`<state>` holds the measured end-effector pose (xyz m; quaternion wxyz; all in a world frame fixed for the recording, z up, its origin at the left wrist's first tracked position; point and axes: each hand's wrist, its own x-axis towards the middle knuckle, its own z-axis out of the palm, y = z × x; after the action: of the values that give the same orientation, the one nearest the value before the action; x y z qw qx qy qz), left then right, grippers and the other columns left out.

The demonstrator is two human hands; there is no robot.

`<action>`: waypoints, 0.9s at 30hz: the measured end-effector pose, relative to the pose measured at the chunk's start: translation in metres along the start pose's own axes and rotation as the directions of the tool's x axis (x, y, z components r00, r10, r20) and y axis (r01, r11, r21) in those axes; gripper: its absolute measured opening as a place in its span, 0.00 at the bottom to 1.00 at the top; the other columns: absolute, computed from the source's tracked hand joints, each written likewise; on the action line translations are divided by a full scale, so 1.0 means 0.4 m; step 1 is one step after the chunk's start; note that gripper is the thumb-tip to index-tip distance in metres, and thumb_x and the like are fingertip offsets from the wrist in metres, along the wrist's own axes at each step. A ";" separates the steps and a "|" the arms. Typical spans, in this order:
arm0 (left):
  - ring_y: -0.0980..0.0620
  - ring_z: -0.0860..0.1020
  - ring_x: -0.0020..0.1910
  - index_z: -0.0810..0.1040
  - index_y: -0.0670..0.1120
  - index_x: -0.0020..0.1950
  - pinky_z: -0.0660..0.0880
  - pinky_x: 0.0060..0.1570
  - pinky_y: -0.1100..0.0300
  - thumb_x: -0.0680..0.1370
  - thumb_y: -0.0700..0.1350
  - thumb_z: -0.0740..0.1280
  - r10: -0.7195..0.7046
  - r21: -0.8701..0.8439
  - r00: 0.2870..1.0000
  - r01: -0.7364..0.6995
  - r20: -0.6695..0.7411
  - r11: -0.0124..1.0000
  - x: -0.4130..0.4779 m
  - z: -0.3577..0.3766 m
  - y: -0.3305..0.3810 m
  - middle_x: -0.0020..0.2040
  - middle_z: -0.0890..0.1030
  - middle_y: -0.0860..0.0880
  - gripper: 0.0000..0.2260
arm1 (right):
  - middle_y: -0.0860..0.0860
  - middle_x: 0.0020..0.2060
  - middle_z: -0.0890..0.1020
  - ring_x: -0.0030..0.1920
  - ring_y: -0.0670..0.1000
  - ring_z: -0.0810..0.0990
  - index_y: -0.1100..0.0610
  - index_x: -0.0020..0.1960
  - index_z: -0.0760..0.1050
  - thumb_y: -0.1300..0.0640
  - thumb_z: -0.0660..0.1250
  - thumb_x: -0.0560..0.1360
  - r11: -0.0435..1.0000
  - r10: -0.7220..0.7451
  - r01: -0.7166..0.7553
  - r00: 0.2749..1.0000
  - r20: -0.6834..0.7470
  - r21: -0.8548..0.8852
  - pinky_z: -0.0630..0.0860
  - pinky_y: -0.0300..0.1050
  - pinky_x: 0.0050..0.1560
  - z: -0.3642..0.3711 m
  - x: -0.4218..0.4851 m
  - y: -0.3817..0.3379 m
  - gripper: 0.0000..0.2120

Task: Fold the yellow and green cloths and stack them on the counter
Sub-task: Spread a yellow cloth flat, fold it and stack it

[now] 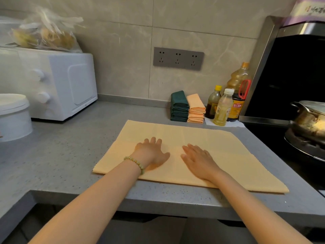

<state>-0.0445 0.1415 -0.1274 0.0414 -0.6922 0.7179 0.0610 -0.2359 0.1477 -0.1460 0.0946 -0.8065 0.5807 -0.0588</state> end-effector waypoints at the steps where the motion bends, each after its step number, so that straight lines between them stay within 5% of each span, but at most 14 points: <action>1: 0.42 0.57 0.74 0.52 0.47 0.77 0.61 0.68 0.46 0.79 0.63 0.49 -0.007 0.000 1.000 0.007 0.011 1.000 0.013 -0.016 0.011 0.77 0.55 0.47 0.31 | 0.47 0.77 0.49 0.77 0.50 0.46 0.47 0.77 0.49 0.41 0.44 0.81 1.000 0.006 -0.006 1.000 0.002 -0.012 0.44 0.51 0.75 0.005 -0.002 0.004 0.26; 6: 0.42 0.60 0.72 0.57 0.46 0.76 0.60 0.68 0.47 0.82 0.59 0.50 0.103 0.071 0.980 -0.092 -0.168 0.993 0.110 -0.069 0.046 0.75 0.59 0.44 0.27 | 0.46 0.77 0.48 0.77 0.48 0.44 0.45 0.77 0.48 0.40 0.43 0.81 1.000 0.007 -0.007 1.000 -0.024 -0.013 0.42 0.50 0.74 0.014 -0.004 -0.002 0.26; 19: 0.43 0.63 0.71 0.58 0.46 0.76 0.60 0.70 0.50 0.81 0.59 0.53 0.161 -0.015 0.960 -0.168 -0.231 0.986 0.369 -0.029 0.061 0.73 0.64 0.44 0.27 | 0.44 0.77 0.46 0.76 0.46 0.42 0.44 0.77 0.47 0.40 0.43 0.81 1.000 0.008 -0.007 0.999 -0.039 0.018 0.39 0.50 0.75 0.025 0.001 0.018 0.26; 27: 0.44 0.71 0.62 0.72 0.48 0.64 0.69 0.61 0.52 0.78 0.51 0.64 0.166 -0.215 0.930 -0.244 -0.327 0.946 0.368 -0.040 0.031 0.61 0.73 0.44 0.16 | 0.45 0.77 0.47 0.76 0.47 0.42 0.45 0.77 0.47 0.40 0.44 0.81 0.999 0.010 -0.009 0.999 -0.040 0.034 0.39 0.49 0.75 0.021 -0.003 0.015 0.26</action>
<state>-0.0623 -0.0059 -0.1324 -0.1646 -0.6135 0.7708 0.0484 -0.2402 0.1475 -0.1555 0.0967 -0.8008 0.5851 -0.0843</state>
